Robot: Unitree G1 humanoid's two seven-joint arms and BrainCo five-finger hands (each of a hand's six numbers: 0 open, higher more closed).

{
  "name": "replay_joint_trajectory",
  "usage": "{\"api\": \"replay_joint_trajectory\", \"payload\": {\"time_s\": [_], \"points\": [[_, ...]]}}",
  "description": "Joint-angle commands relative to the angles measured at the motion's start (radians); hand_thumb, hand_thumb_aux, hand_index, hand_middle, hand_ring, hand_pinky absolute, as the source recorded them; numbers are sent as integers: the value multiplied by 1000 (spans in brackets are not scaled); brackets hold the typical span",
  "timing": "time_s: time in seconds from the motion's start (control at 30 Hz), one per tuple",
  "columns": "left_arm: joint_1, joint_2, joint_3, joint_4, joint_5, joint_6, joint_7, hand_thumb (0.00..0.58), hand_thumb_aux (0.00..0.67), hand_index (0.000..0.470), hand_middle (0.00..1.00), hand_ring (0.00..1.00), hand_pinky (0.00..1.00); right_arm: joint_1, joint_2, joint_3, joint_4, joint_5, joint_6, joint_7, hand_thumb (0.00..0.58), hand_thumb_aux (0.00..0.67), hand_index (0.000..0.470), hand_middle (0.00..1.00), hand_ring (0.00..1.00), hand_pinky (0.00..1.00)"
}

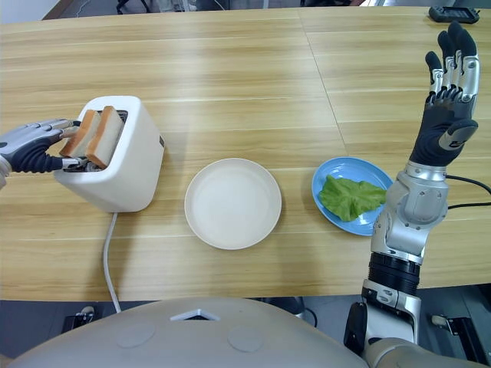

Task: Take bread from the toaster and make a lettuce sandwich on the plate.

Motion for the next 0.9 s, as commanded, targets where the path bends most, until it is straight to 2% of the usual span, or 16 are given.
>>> {"api": "replay_joint_trajectory", "payload": {"time_s": [0.03, 0.33, 0.53, 0.77, 0.8, 0.83, 0.9], "points": [[15, 8, -36, 18, 8, 6, -36, 580, 670, 460, 0, 0, 0, 3, -8, -14, -3, 2, -7, 0, 0, 0, 0, 0, 0, 0], [-62, -41, -51, 32, -32, 41, -14, 580, 670, 460, 0, 0, 0, 8, -7, -25, 10, 7, -22, -2, 0, 0, 0, 0, 0, 0], [-150, -155, -38, 73, -100, 136, 18, 580, 670, 460, 0, 0, 0, 5, 0, -23, 25, 4, -36, -1, 0, 0, 0, 0, 0, 0], [-199, -293, 0, 125, -172, 137, 150, 580, 670, 460, 0, 0, 0, 8, 6, -21, 39, 2, -52, 0, 0, 0, 0, 0, 0, 0], [-205, -308, 9, 132, -181, 131, 172, 580, 670, 460, 839, 839, 839, 8, 7, -22, 41, 1, -54, -1, 0, 0, 0, 0, 0, 0], [-210, -319, 16, 139, -187, 122, 193, 580, 670, 460, 1000, 1000, 1000, 7, 7, -22, 42, 1, -54, -1, 0, 0, 0, 0, 0, 0], [-227, -332, 28, 162, -196, 101, 238, 580, 670, 460, 1000, 1000, 1000, 6, 7, -22, 45, 0, -57, -1, 0, 0, 0, 0, 0, 0]]}}
